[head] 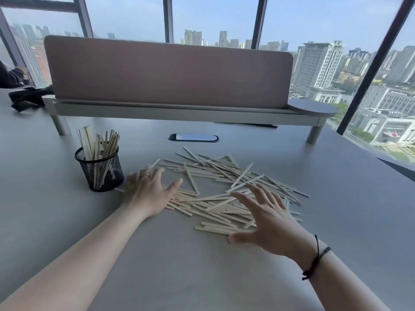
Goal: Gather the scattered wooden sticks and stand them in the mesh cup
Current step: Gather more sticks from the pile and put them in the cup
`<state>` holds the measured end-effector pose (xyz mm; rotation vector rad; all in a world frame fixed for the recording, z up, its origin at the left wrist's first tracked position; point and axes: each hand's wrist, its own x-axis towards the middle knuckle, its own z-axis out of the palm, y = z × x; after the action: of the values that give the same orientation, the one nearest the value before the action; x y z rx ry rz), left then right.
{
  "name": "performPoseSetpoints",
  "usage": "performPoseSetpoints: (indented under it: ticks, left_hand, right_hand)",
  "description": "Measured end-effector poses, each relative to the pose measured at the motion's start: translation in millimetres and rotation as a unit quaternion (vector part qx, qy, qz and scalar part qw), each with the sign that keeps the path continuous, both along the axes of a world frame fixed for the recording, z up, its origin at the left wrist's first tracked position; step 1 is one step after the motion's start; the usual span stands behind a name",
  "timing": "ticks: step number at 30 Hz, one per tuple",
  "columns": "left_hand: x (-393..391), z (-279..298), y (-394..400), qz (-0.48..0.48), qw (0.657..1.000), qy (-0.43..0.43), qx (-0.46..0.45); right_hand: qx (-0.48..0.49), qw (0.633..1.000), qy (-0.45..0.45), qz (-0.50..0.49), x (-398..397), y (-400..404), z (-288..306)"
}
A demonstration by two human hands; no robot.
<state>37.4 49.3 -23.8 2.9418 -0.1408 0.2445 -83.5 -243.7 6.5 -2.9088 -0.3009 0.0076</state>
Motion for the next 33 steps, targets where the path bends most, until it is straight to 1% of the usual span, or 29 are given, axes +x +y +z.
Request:
performPoseSetpoints:
  ticks: [3,6,8,12,14,21,25,29,33]
  left_hand:
    - [2,-3,-1,0.002,1.000,0.016,-0.008]
    - [-3,0,-2,-0.027,0.999,0.016,-0.035]
    - [-8,0,-3,-0.057,0.997,0.013,-0.048]
    - [-16,-4,-10,-0.113,0.992,0.003,-0.053]
    - [-18,-5,-13,-0.131,0.989,-0.003,-0.063]
    - [-24,-5,-16,-0.145,0.984,-0.011,-0.103]
    - [-28,-6,-14,-0.138,0.980,-0.018,-0.145]
    - [-32,-7,-7,-0.182,0.976,-0.025,-0.117]
    - [-32,5,18,-0.263,0.960,0.041,-0.093]
  right_hand:
    - [0.012,0.999,-0.002,-0.031,3,-9,-5]
    - [0.033,0.999,0.014,-0.036,11,-6,-12]
    - [0.035,0.999,0.004,-0.027,16,2,-15]
    - [0.027,0.999,-0.042,0.014,23,23,-17]
    - [0.029,0.998,-0.042,0.024,26,35,-17]
    - [0.054,0.996,-0.066,0.017,45,71,-15]
    - [0.058,0.996,-0.069,0.015,51,77,-18]
    - [0.065,0.996,-0.067,0.017,54,72,-20]
    - [0.067,0.995,-0.066,0.021,56,71,-20]
